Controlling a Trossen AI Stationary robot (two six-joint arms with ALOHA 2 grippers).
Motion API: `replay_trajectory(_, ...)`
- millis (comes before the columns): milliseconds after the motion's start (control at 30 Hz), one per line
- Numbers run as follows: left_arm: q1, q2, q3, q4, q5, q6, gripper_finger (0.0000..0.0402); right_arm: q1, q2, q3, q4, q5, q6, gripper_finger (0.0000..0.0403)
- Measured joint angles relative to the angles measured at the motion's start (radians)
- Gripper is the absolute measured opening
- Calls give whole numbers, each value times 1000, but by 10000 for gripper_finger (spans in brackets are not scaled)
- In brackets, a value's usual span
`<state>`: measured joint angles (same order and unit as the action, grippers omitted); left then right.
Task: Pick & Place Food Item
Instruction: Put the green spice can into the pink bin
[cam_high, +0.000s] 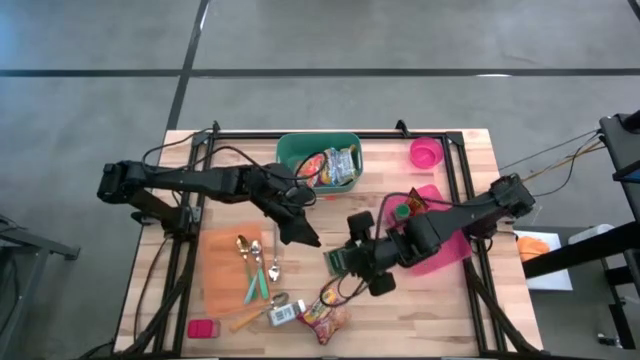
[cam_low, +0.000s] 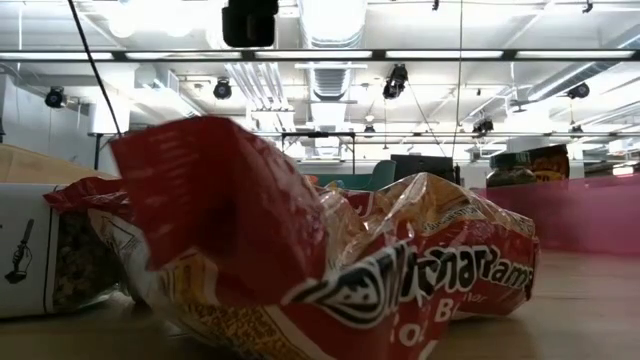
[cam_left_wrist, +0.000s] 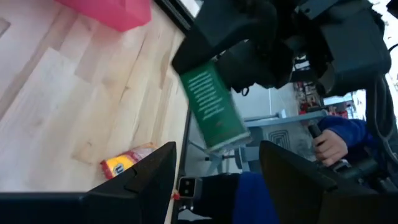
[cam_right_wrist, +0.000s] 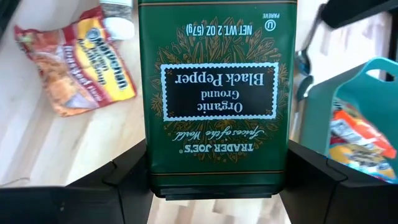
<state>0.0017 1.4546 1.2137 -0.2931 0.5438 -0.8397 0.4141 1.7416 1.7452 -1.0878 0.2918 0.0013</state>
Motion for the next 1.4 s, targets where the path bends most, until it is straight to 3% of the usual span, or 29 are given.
replay_trajectory(333,1,55,13,53,21,-52,231,-42,1,16,1,-1,-84,261)
replay_trajectory(533,1,99,14,145,106,-117,231,-41,4,16,2,0,-118,261)
replay_trajectory(767,1,121,17,145,156,-138,231,-43,5,16,4,81,-158,261)
replay_trajectory(967,6,121,17,141,159,-159,229,-48,5,16,20,87,-207,261)
replay_trajectory(1100,8,121,17,140,158,-164,207,-52,5,15,39,117,-241,261)
replay_trajectory(1300,8,121,17,128,151,-168,132,-53,5,13,47,122,-256,261)
replay_trajectory(1400,9,121,16,128,151,-167,131,-53,5,13,46,121,-257,261)
